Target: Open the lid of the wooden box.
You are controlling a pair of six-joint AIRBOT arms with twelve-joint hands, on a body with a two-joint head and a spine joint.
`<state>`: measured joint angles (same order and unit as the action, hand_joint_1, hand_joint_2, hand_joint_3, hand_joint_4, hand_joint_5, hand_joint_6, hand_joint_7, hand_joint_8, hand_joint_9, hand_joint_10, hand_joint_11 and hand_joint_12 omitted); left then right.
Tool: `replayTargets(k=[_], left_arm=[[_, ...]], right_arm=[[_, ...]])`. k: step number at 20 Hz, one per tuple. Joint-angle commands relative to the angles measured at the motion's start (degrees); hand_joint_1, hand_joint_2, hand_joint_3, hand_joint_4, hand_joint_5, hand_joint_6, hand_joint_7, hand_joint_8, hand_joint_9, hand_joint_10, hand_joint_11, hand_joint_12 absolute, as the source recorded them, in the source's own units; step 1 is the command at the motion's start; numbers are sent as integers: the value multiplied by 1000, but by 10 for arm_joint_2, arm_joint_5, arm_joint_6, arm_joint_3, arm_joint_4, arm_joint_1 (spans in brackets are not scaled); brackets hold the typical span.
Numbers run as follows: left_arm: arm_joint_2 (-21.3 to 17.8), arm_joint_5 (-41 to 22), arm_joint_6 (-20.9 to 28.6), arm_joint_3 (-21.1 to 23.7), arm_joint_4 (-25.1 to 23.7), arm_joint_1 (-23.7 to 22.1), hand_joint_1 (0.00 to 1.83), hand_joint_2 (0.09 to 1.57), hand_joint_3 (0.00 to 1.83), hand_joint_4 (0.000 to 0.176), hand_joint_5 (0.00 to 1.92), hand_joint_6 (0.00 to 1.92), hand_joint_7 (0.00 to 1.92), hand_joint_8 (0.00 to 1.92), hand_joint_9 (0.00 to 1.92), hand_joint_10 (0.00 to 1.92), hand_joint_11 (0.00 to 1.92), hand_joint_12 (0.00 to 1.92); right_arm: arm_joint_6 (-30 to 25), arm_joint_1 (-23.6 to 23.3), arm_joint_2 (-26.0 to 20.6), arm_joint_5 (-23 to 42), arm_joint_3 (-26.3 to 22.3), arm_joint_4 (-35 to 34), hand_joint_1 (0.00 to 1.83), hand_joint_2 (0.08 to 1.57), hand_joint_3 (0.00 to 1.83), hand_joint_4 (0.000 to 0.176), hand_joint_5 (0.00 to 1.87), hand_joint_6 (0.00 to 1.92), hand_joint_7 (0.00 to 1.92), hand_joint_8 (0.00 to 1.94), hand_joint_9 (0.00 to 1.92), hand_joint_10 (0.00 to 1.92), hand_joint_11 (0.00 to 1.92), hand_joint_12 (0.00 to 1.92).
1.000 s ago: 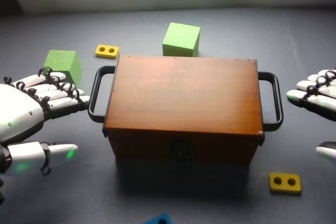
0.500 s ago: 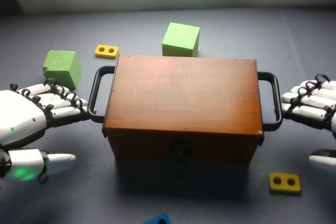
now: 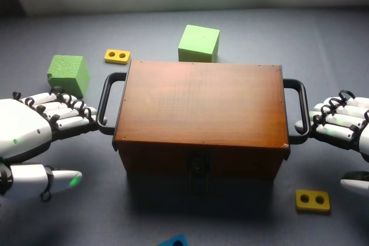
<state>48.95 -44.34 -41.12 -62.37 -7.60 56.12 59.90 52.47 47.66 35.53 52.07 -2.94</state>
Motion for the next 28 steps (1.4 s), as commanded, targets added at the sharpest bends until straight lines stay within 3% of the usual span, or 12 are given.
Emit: replayTargets(k=[1,6,9,11,13,15,16,21,24,28], left_arm=[[-4,-59,2,0,7,-4,236,1357,0,0,112,2,100,0,88,0,0,180],[-6,-68,3,4,6,-4,247,1376,2,0,3,0,1,0,3,0,0,9],[-10,-74,3,7,6,-3,307,1368,0,2,0,0,0,0,0,0,0,0],[-11,-77,3,10,6,-1,320,1362,0,11,0,0,0,0,0,0,0,0],[-12,-80,3,11,6,0,318,1358,0,19,0,0,0,0,0,0,0,0],[-12,-84,3,11,6,0,329,1360,0,20,0,0,0,0,0,0,0,0],[-12,-86,3,12,6,0,333,1363,0,31,0,0,0,0,0,0,0,0],[-11,-88,3,11,6,0,299,1378,4,47,0,0,0,0,0,0,0,0],[-8,-84,3,9,6,-1,300,1384,1,32,0,0,0,0,0,0,0,0],[-3,-80,3,7,4,-5,303,1383,0,39,0,0,0,0,0,0,0,0]], right_arm=[[-2,-6,0,62,1,1,528,1391,2,0,15,0,20,0,22,2,0,62],[-5,-6,0,69,0,0,518,1395,1,0,1,0,0,0,1,0,0,0],[-8,-6,-3,72,-1,0,574,1383,0,0,0,0,0,0,0,0,29,14],[-8,-6,-7,73,-4,0,655,1357,13,0,0,0,0,0,0,0,8,138],[-9,-6,-12,75,-6,0,700,1351,6,0,0,0,0,0,0,0,0,5],[-10,-6,-13,77,-7,0,744,1346,2,0,0,0,0,0,0,0,0,0],[-10,-6,-14,77,-7,0,746,1344,1,0,0,0,0,0,0,0,0,0],[-11,-4,-14,80,-6,-6,703,1369,8,0,0,0,0,0,0,0,0,0],[-11,-4,-12,80,-4,-6,719,1365,3,0,0,0,0,0,0,0,0,0],[-14,-4,0,80,3,-6,776,1349,0,0,0,0,0,0,0,0,0,0]])
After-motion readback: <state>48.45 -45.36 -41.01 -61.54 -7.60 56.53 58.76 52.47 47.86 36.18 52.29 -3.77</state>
